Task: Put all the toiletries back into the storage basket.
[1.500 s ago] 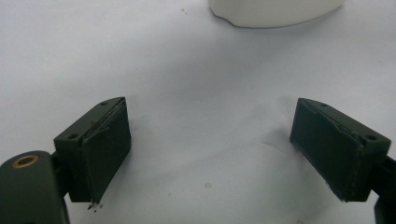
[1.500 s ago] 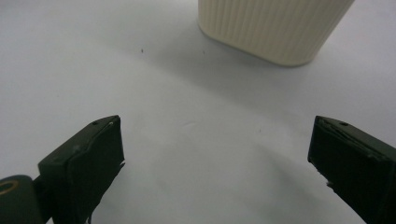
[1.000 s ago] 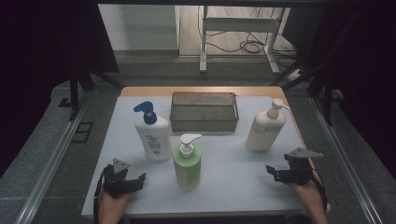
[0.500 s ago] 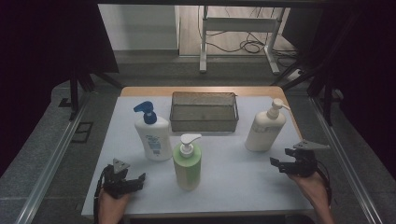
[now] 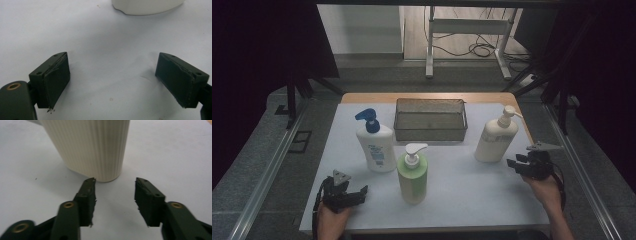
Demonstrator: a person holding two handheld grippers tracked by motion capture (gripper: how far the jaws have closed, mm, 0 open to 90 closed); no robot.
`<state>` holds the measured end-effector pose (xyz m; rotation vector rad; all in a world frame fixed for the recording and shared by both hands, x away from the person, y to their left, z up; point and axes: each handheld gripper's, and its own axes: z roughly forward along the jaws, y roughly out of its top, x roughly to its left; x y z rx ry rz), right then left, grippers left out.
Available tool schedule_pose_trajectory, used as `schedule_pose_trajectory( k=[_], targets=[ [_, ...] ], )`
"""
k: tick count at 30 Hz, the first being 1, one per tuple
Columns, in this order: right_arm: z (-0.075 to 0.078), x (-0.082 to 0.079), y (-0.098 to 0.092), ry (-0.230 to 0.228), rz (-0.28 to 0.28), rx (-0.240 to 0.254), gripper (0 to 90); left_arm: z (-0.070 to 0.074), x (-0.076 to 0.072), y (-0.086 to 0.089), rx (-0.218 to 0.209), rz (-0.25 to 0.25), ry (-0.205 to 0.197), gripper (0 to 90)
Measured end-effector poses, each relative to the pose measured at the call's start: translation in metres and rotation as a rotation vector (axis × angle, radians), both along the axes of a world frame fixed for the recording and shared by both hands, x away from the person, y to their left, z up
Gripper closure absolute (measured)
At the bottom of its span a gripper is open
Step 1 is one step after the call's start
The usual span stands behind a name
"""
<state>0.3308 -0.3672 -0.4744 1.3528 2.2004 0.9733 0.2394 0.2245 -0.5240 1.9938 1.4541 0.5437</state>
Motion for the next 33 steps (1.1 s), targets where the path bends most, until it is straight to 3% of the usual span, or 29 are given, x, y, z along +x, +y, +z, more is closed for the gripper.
schedule_pose_trajectory(
  k=[2, 5, 6, 12, 22, 33],
  targets=[
    [-0.001, 0.007, -0.002, 0.003, -0.003, 0.022, 65.5, 0.0, 0.0, 0.0, 0.0, 0.0, 0.0, 12.1],
    [-0.002, 0.01, -0.002, 0.013, 0.004, 0.028, 71.1, 0.0, 0.0, 0.0, 0.0, 0.0, 0.0, 12.1],
    [-0.003, 0.014, 0.0, 0.015, 0.016, 0.021, 78.1, 0.0, 0.0, 0.0, 0.0, 0.0, 0.0, 12.1],
    [-0.01, 0.024, 0.003, 0.033, 0.012, 0.003, 88.9, 0.0, 0.0, 0.0, 0.0, 0.0, 0.0, 12.1],
    [-0.022, 0.045, 0.0, 0.05, -0.046, 0.008, 89.7, 0.0, 0.0, 0.0, 0.0, 0.0, 0.0, 12.1],
    [-0.031, 0.064, 0.002, 0.073, -0.041, 0.038, 89.5, 0.0, 0.0, 0.0, 0.0, -0.001, 0.0, 12.1]
  ],
)
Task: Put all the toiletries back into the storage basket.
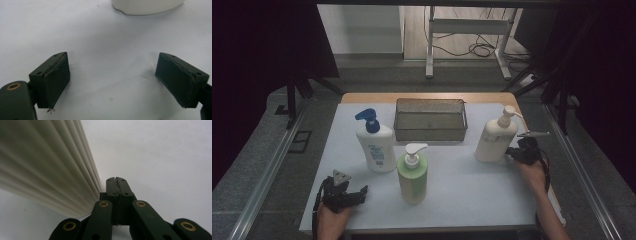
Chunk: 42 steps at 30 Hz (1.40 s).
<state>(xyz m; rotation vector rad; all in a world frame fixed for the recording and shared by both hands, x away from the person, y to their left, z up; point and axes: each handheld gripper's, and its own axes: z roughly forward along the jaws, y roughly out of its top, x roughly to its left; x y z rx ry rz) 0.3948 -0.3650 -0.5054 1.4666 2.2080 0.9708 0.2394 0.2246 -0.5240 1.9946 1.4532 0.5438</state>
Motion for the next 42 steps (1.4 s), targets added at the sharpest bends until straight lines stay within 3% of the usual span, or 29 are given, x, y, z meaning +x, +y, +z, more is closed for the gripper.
schedule_pose_trajectory(
  k=[18, 29, 42],
  targets=[
    [-0.002, 0.0, 0.001, 0.016, 0.038, 0.028, 89.6, 0.0, 0.0, 0.0, 0.0, 0.0, 0.0, 12.1],
    [-0.003, -0.008, 0.014, 0.019, 0.088, 0.044, 88.8, 0.0, 0.0, 0.0, 0.0, 0.0, 0.0, 12.1],
    [-0.004, -0.019, 0.022, 0.019, 0.105, 0.051, 87.8, 0.0, 0.0, 0.0, 0.0, 0.0, -0.001, 12.1]
  ],
)
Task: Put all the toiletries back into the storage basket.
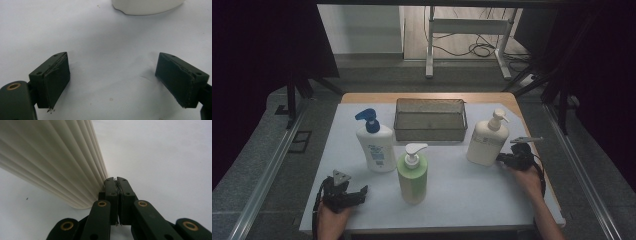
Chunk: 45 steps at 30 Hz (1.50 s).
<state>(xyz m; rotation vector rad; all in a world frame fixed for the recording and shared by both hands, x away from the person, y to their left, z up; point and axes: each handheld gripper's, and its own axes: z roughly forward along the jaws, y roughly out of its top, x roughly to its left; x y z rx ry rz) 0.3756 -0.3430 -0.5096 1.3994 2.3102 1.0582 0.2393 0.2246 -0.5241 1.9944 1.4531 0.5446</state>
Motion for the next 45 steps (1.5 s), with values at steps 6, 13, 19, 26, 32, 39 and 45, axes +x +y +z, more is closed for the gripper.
schedule_pose_trajectory(
  k=[6, 13, 19, 26, 32, 39, 45],
  targets=[
    [-0.001, -0.006, 0.004, 0.006, 0.015, -0.004, 88.1, 0.0, 0.0, 0.0, 0.0, 0.0, 0.0, 12.1],
    [0.0, -0.013, 0.013, 0.007, 0.041, -0.018, 88.1, 0.0, 0.0, 0.0, 0.0, 0.0, 0.0, 12.1],
    [0.0, -0.017, 0.018, 0.008, 0.056, -0.021, 87.9, 0.0, 0.0, 0.0, 0.0, 0.0, 0.0, 12.1],
    [0.0, -0.026, 0.027, 0.009, 0.089, -0.021, 87.3, 0.0, 0.0, 0.0, 0.0, 0.0, 0.0, 12.1],
    [0.0, -0.03, 0.034, 0.006, 0.114, -0.029, 86.7, 0.0, 0.0, 0.0, 0.0, 0.0, 0.0, 12.1],
    [-0.001, -0.03, 0.033, 0.012, 0.117, -0.011, 86.2, 0.0, 0.0, 0.0, 0.001, 0.0, 0.0, 12.1],
    [0.002, -0.033, 0.031, -0.004, 0.113, -0.022, 81.2, 0.0, 0.0, 0.0, 0.0, 0.0, 0.001, 12.1]
  ],
)
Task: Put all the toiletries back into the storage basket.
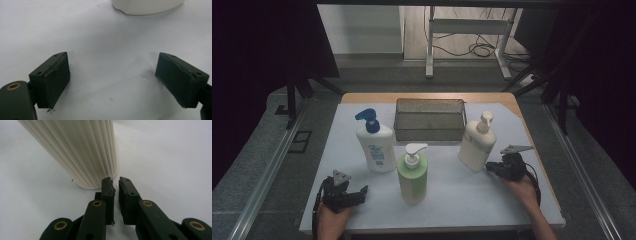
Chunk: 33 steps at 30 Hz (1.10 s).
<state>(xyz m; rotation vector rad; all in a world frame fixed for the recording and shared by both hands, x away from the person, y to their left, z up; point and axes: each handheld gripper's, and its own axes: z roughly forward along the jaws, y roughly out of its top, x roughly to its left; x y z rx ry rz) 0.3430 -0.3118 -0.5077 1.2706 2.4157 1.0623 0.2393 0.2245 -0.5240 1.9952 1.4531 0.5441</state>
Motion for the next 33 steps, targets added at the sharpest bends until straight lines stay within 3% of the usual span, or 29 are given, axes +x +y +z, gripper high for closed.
schedule_pose_trajectory(
  k=[8, 9, 18, 33],
  targets=[
    [0.006, -0.012, -0.005, -0.018, -0.001, -0.002, 72.9, 0.0, 0.0, 0.0, -0.001, 0.001, 0.0, 12.1],
    [0.008, -0.015, -0.006, -0.027, 0.002, 0.0, 68.2, 0.0, 0.0, 0.0, -0.001, 0.001, -0.001, 12.1],
    [0.026, -0.027, -0.003, -0.061, 0.025, 0.017, 55.7, 0.0, 0.0, 0.0, -0.002, 0.001, -0.001, 12.1],
    [0.052, -0.024, 0.009, -0.108, 0.036, 0.047, 38.7, 0.0, 0.0, 0.0, -0.001, 0.0, 0.0, 12.1]
  ],
)
